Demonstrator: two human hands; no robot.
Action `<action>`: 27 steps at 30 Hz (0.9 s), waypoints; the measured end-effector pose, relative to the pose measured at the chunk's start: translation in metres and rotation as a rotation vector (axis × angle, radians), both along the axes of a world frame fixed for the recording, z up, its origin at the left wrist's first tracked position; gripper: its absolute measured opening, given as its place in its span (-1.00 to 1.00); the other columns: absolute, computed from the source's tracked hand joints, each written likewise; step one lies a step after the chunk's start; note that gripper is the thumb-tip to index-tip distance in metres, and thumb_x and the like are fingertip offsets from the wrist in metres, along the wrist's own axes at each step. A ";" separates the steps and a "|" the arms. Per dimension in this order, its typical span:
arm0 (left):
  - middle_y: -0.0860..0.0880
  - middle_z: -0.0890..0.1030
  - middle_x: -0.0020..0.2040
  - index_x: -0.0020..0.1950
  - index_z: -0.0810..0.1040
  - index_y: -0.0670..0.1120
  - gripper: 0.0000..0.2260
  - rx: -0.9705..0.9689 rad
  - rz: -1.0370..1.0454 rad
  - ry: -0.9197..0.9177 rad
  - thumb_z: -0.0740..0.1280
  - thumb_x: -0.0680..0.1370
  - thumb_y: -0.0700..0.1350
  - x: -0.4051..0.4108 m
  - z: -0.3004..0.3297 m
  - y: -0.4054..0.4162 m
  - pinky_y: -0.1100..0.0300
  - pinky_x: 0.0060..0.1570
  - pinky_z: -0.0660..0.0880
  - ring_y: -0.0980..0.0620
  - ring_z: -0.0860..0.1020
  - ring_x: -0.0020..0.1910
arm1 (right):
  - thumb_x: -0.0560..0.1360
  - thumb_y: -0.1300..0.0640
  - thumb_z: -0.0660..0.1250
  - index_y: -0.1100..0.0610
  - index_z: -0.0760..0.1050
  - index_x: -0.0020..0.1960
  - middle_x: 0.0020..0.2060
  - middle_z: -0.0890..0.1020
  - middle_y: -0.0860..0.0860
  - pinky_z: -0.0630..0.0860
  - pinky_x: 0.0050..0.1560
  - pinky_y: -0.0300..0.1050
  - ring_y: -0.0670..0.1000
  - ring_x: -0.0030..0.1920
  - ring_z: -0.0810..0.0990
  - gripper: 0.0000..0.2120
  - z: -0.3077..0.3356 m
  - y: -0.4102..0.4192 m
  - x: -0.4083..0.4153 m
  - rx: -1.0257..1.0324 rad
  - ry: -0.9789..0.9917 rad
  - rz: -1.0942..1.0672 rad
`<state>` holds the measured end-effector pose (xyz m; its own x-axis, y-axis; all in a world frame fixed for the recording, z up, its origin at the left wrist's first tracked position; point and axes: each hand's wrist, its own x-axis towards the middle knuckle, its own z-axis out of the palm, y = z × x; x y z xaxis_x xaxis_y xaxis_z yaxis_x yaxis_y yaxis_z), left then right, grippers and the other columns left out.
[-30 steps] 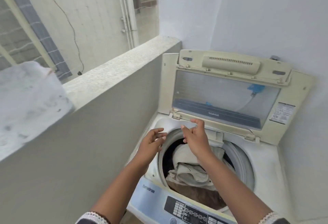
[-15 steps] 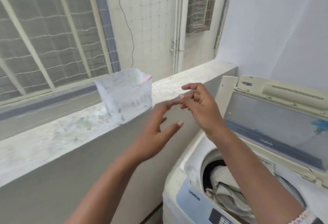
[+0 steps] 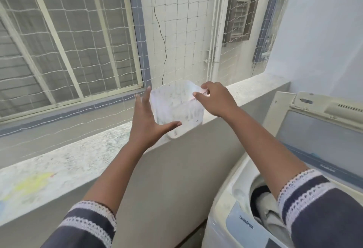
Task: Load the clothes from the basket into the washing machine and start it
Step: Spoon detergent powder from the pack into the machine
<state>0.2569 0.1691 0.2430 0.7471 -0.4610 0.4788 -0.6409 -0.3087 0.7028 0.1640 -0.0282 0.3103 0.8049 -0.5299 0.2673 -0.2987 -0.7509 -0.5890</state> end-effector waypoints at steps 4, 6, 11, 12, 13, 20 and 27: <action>0.18 -0.03 0.59 0.54 -0.25 0.30 0.19 -0.012 -0.072 0.180 0.61 0.26 0.20 0.007 -0.013 -0.004 0.17 0.27 0.22 0.15 0.08 0.55 | 0.55 -0.07 0.30 0.12 0.46 0.38 0.30 0.49 0.10 0.38 0.08 -0.07 0.11 0.27 0.49 -0.54 0.010 0.008 0.011 -0.065 0.053 -0.070; 0.24 -0.08 0.59 0.51 -0.32 0.35 0.21 -0.029 -0.108 0.169 0.61 0.27 0.19 0.007 -0.020 -0.008 0.16 0.24 0.25 0.10 0.08 0.57 | 0.54 -0.04 0.31 0.13 0.48 0.36 0.29 0.51 0.09 0.37 0.03 -0.10 0.11 0.26 0.50 -0.56 0.011 0.010 0.012 -0.078 0.043 -0.105; 0.38 -0.15 0.52 0.51 -0.34 0.34 0.22 -0.069 -0.125 0.155 0.62 0.28 0.14 0.009 -0.029 -0.011 0.18 0.22 0.28 0.14 0.06 0.57 | 0.52 0.00 0.33 0.12 0.51 0.35 0.29 0.55 0.05 0.38 0.02 -0.17 0.07 0.25 0.53 -0.57 0.010 0.014 0.009 -0.048 -0.003 -0.156; 0.35 -0.16 0.55 0.52 -0.34 0.32 0.23 -0.070 -0.130 0.159 0.62 0.28 0.15 0.010 -0.030 -0.011 0.18 0.24 0.26 0.15 0.04 0.58 | 0.52 -0.01 0.33 0.12 0.51 0.34 0.28 0.56 0.05 0.38 0.01 -0.18 0.08 0.23 0.54 -0.57 0.009 0.015 0.008 -0.042 -0.007 -0.162; 0.31 -0.18 0.57 0.53 -0.33 0.30 0.23 -0.071 -0.132 0.157 0.62 0.27 0.15 0.012 -0.032 -0.011 0.17 0.27 0.25 0.15 0.02 0.58 | 0.52 -0.01 0.34 0.12 0.52 0.34 0.27 0.57 0.04 0.38 0.00 -0.18 0.08 0.22 0.55 -0.58 0.009 0.016 0.007 -0.038 -0.009 -0.168; 0.25 -0.16 0.60 0.56 -0.30 0.25 0.22 -0.082 -0.145 0.149 0.62 0.28 0.13 0.012 -0.036 -0.012 0.19 0.29 0.21 0.16 0.00 0.58 | 0.52 -0.04 0.32 0.09 0.52 0.30 0.21 0.59 0.04 0.35 -0.05 -0.15 0.08 0.16 0.55 -0.60 0.003 0.018 0.004 -0.039 -0.012 -0.198; 0.19 -0.07 0.61 0.56 -0.23 0.26 0.23 -0.098 -0.149 0.196 0.65 0.22 0.12 0.013 -0.037 -0.012 0.07 0.49 0.19 0.17 0.02 0.58 | 0.48 0.02 0.35 0.11 0.62 0.07 0.06 0.63 0.03 0.53 -0.05 -0.09 0.10 0.01 0.59 -0.76 0.016 0.019 0.005 -0.071 0.096 -0.181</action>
<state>0.2703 0.1570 0.2057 0.7574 -0.5316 0.3792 -0.5226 -0.1452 0.8401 0.1686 -0.0094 0.3260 0.7222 -0.6504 0.2354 -0.4847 -0.7186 -0.4986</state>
